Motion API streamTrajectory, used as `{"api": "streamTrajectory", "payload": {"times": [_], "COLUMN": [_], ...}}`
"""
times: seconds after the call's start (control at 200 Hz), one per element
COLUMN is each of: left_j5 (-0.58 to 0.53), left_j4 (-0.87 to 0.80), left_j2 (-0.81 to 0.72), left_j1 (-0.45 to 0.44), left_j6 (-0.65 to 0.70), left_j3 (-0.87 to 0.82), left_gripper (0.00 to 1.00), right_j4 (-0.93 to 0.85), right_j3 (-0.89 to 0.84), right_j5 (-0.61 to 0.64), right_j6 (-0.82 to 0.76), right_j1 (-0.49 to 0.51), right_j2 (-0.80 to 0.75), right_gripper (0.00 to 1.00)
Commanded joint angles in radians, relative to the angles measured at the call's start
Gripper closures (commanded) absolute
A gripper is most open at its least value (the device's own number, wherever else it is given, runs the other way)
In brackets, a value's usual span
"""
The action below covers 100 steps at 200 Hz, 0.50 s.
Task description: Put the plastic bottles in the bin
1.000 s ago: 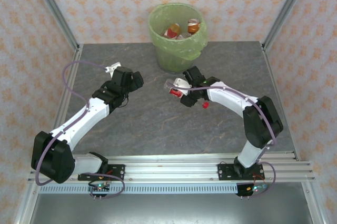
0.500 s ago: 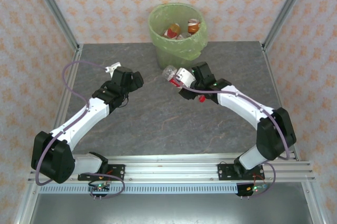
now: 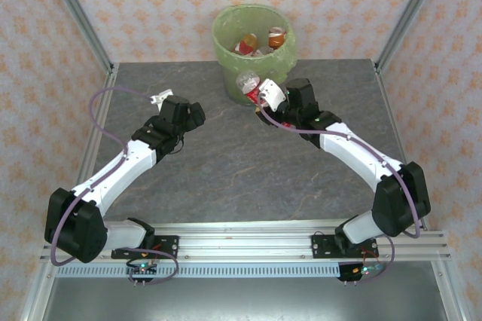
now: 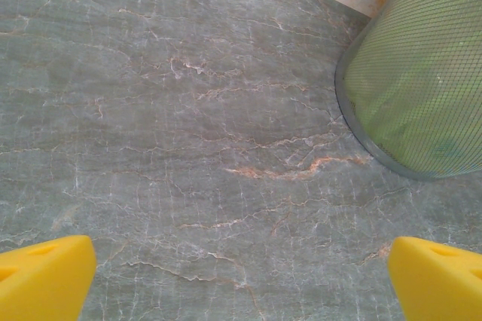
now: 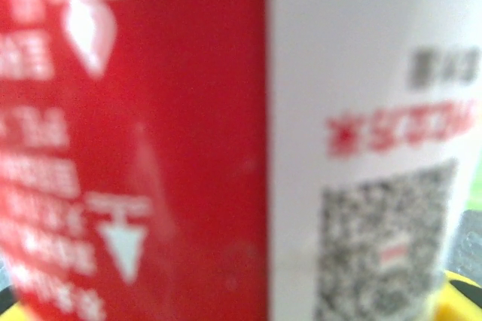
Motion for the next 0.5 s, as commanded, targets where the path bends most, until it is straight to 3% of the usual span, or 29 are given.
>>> {"api": "streamTrajectory", "payload": {"times": [0.0,0.145,0.345,0.495], "left_j5": [-0.019,-0.025,-0.028,0.129], "left_j4": [-0.027,-0.032,-0.031,0.123], "left_j2": [-0.012,-0.022,-0.050,-0.118], "left_j1": [0.012,0.012,0.012,0.012], "left_j6": [-0.010,-0.011,-0.013,0.053], "left_j3": [0.001,-0.001,-0.013,-0.079], "left_gripper": [0.00,0.00,0.00,0.00], "right_j4": [0.079,0.074,0.069,0.069], "right_j3": [0.076,0.169,0.337,0.429], "right_j5": [-0.033,-0.076,-0.044,-0.048], "right_j6": [-0.021,-0.047,-0.077,-0.086], "right_j1": [-0.002,-0.003,-0.004,-0.002], "right_j2": [-0.008,0.026,0.101,0.156], "right_gripper": [0.48,0.46,0.46,0.45]}}
